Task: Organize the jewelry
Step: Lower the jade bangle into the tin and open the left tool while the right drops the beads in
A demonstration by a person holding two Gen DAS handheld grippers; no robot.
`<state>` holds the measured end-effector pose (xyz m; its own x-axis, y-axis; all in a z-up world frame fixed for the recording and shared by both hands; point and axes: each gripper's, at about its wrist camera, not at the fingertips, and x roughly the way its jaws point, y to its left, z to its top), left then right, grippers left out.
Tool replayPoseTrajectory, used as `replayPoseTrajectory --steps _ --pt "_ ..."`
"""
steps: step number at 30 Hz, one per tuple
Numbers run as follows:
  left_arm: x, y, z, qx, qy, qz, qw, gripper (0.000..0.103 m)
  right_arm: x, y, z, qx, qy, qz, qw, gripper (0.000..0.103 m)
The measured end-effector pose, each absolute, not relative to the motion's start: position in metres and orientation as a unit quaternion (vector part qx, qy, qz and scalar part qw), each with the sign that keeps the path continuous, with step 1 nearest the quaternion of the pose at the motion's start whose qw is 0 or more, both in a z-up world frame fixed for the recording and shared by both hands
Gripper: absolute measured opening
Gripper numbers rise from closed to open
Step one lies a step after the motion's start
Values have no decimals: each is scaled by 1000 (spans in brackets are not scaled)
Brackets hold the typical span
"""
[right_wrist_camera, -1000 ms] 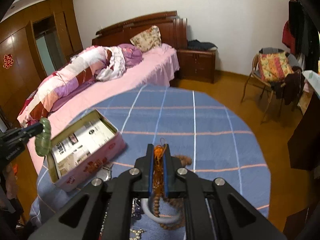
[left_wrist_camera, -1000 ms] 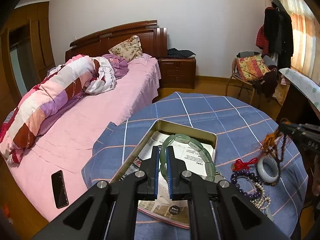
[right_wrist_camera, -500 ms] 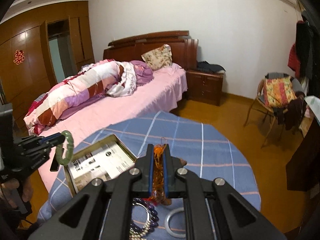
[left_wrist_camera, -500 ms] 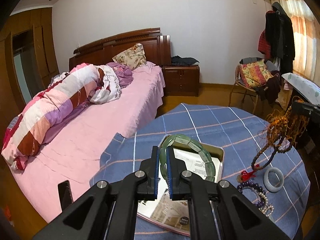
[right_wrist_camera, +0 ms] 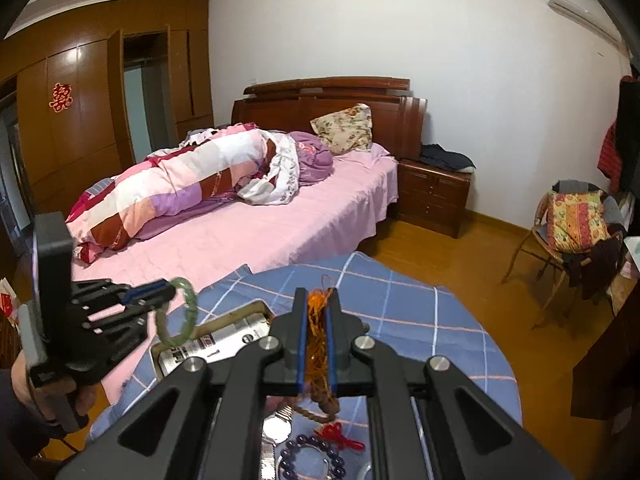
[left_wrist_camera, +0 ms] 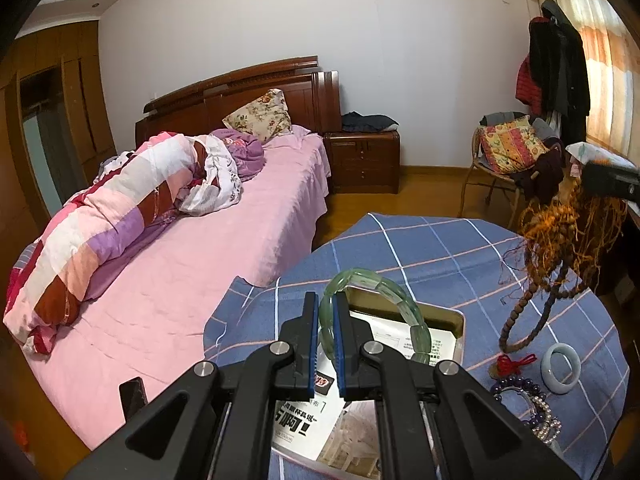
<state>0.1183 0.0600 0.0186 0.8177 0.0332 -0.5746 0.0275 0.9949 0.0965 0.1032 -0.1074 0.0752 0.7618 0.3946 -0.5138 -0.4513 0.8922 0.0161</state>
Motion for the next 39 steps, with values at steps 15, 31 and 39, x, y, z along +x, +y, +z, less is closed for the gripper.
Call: replayPoseTrajectory --steps 15,31,39 --pt "158 60 -7 46 333 -3 942 6 129 -66 54 -42 272 261 925 10" --pt "190 47 -53 64 380 -4 923 7 165 -66 -12 -13 362 258 896 10" --pt "190 48 -54 70 386 3 920 35 167 -60 -30 -29 386 255 886 13"
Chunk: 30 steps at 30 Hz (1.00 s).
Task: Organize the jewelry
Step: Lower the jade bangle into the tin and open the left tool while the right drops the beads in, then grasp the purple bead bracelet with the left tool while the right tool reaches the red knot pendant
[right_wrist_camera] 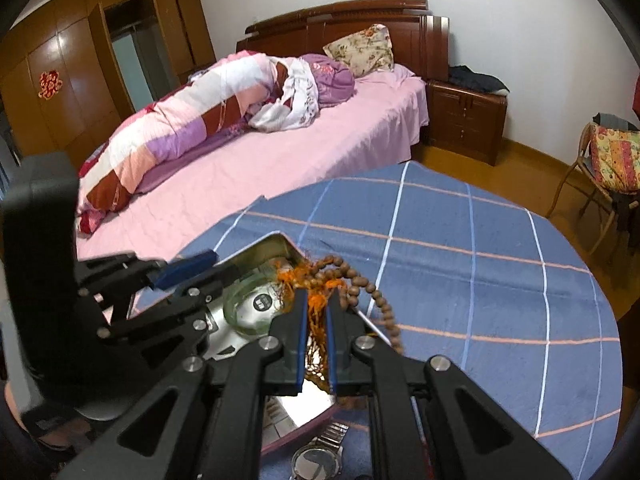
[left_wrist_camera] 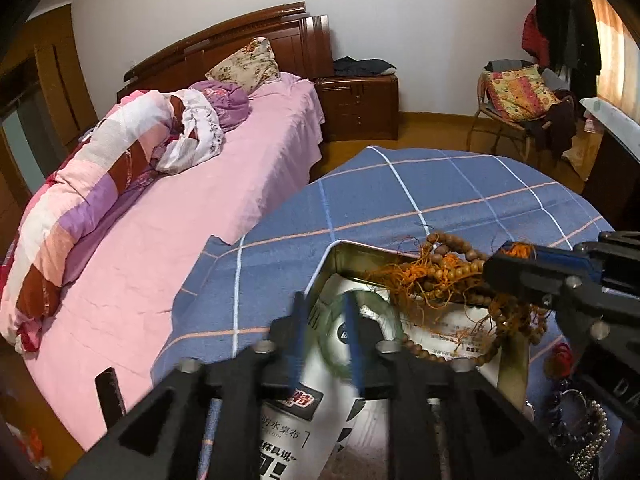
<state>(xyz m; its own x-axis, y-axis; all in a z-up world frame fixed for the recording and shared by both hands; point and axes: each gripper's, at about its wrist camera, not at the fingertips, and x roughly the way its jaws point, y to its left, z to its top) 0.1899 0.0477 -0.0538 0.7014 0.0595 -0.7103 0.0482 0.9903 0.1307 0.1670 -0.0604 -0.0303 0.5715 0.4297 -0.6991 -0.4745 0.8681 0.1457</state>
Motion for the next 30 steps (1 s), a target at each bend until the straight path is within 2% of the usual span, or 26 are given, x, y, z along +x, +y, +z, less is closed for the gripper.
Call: replayPoseTrajectory --steps 1,2,3,5,6,11,16,20,30 --pt "188 48 -54 71 383 7 921 55 166 -61 -30 -29 385 257 886 14" --pt "186 49 -51 74 374 17 924 69 165 -61 -30 -26 384 260 886 16" --pt "182 51 -48 76 363 27 928 71 164 -64 -28 -22 382 263 886 21" --pt "177 54 -43 73 355 28 931 72 162 -65 -26 -20 375 260 889 54" --pt "175 55 -41 71 355 28 932 72 160 -69 -21 -14 369 259 893 63" --pt "166 63 -34 52 350 40 935 72 153 -85 -13 -2 359 255 898 63" --pt "143 57 -30 42 341 40 938 72 136 -114 -11 10 366 233 901 72" --pt "124 40 -29 42 339 20 940 72 118 -147 -13 23 369 216 904 77" --pt "94 -28 -39 91 335 -19 938 71 75 -222 -37 68 395 145 905 80"
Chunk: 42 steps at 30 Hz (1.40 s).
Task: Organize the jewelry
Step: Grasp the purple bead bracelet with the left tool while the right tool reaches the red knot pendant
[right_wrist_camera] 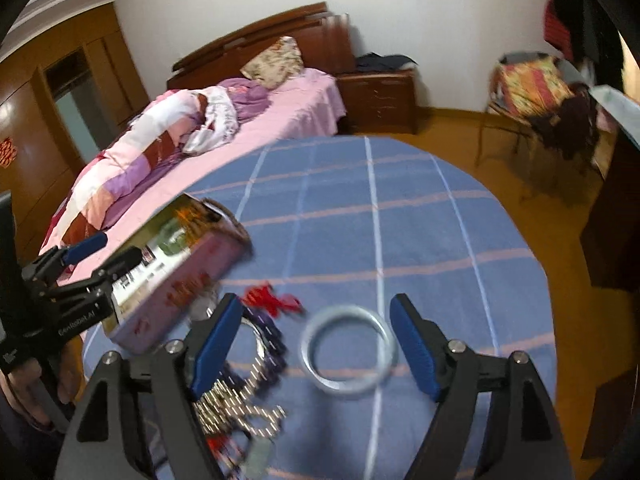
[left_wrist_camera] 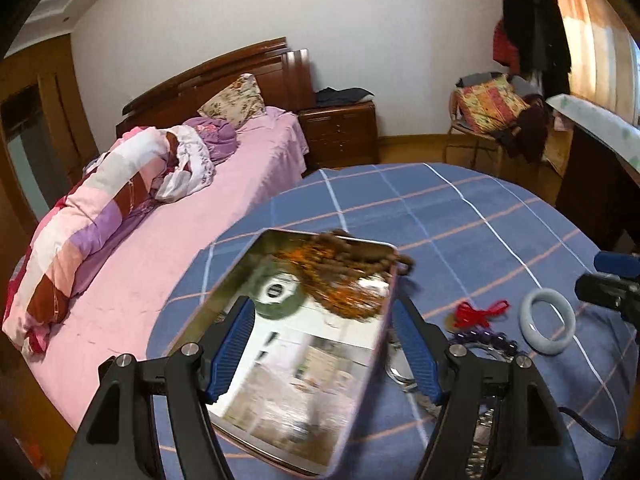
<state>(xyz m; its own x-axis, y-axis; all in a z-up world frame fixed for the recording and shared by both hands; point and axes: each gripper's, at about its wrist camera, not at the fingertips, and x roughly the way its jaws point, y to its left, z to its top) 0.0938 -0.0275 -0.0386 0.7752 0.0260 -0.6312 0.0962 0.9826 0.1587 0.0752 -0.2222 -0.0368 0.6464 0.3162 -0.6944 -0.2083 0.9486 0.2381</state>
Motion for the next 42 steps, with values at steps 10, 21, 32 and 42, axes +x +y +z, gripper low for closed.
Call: replayPoseTrajectory --steps 10,21,32,42 --pt "92 -75 -62 127 358 -57 923 68 57 -246 -64 73 406 121 903 79" --pt "109 -92 -100 128 420 -83 895 39 57 -249 -82 76 409 119 902 79" --pt "102 -98 -87 129 398 -104 903 0 58 -248 -86 76 411 115 901 79" --pt "87 -95 -54 115 353 -126 920 0 73 -245 -85 68 414 103 902 79"
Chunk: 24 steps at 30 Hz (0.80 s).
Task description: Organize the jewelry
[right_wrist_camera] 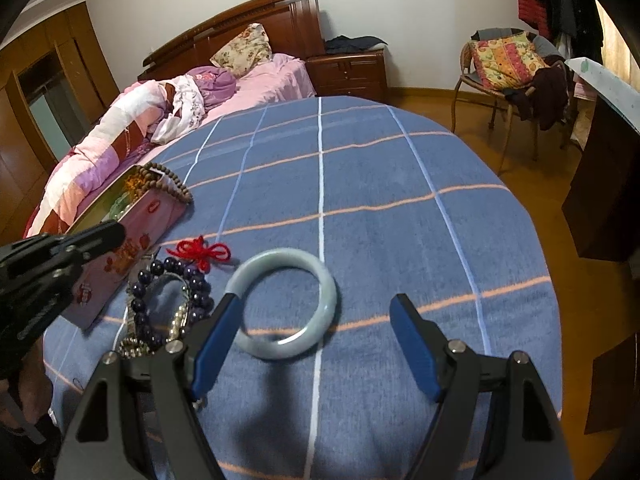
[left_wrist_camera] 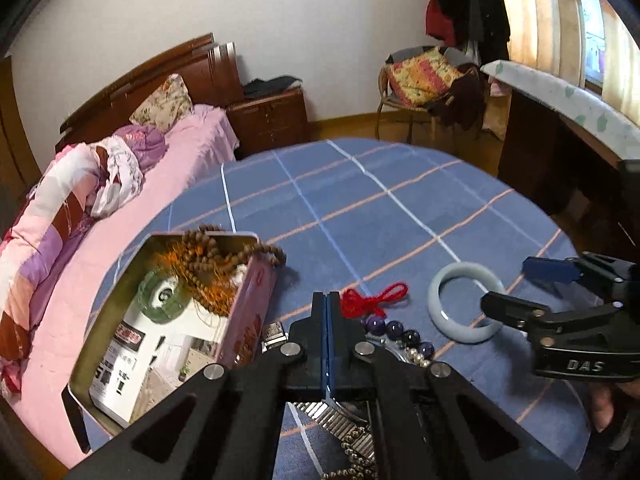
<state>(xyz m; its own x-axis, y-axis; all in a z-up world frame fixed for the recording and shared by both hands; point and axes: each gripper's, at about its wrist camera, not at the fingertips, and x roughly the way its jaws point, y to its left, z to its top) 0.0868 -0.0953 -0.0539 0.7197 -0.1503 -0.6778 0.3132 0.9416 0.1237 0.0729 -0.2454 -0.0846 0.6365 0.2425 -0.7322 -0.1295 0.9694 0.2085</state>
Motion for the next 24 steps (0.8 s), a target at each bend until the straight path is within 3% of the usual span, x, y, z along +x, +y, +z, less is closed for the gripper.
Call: replayPoseTrajectory --steps 7,9,11,13,16,17,20,21,22,24 --pt "105 -86 -68 101 383 -104 912 4 92 -223 -75 50 413 128 900 79" --pt "109 -81 -72 96 390 -94 911 13 101 -210 -73 33 414 141 899 79" --pt "109 -77 -73 91 387 -84 914 41 108 -200 -74 22 417 148 896 74" --pt "107 -71 -69 83 374 -82 920 56 117 -189 -77 12 425 159 891 72" --pt "105 -65 -63 79 361 -79 926 60 125 -176 -84 -11 438 170 883 66" --pt "105 -62 -61 75 359 -79 927 60 127 -173 -86 -17 445 174 879 63" --pt "107 -50 -57 61 356 -70 930 60 131 -164 -94 -43 459 181 869 39" --pt "108 -46 -56 55 357 -65 930 60 128 -162 -94 -50 455 189 869 16" --pt "110 -42 -56 51 358 -63 930 60 126 -162 -94 -43 460 200 864 1" --pt "112 -35 -56 45 361 -52 930 60 121 -167 -92 -33 454 201 868 5"
